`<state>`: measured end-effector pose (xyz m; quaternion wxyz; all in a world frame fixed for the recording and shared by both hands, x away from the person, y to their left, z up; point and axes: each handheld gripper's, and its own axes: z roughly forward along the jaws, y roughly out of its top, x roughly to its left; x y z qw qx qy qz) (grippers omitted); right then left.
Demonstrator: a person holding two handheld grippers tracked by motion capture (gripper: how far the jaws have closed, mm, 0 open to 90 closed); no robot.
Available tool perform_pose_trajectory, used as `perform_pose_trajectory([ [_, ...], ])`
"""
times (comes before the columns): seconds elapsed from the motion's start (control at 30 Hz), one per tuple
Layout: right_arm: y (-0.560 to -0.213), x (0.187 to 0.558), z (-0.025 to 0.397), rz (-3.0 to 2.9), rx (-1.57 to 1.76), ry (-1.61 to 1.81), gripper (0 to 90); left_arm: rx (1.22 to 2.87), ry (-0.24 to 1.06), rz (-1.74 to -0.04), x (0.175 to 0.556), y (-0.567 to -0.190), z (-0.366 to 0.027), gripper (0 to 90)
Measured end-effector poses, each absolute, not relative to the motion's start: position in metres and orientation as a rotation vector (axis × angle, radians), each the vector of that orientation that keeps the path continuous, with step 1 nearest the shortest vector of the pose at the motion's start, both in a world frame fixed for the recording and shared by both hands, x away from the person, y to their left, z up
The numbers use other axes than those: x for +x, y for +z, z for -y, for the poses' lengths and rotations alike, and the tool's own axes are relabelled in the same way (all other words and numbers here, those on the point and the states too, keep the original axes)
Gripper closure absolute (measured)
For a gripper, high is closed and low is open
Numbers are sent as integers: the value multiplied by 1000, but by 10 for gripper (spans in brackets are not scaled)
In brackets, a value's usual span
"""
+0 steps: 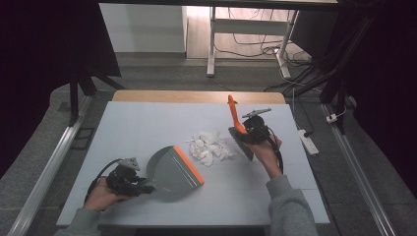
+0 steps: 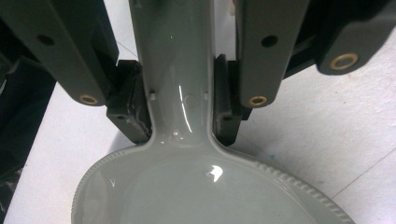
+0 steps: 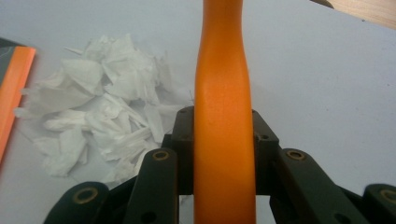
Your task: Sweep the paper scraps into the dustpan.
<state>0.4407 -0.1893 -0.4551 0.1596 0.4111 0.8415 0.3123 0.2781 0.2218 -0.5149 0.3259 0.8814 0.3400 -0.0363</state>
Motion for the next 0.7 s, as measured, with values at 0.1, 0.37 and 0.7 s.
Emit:
perform_pose_trajectory([
  [0.1,-460,444,189,-2400,1184,889,704,2305,-104,-897,279,-515,-221,614],
  [0.37,-467,451,184,-2404,1196,874,704,2303,-131,-912,283,-517,-218,614],
  [0.7,-471,454,170,-2431,1167,839,704,2300,-134,-915,285,-518,-216,615],
])
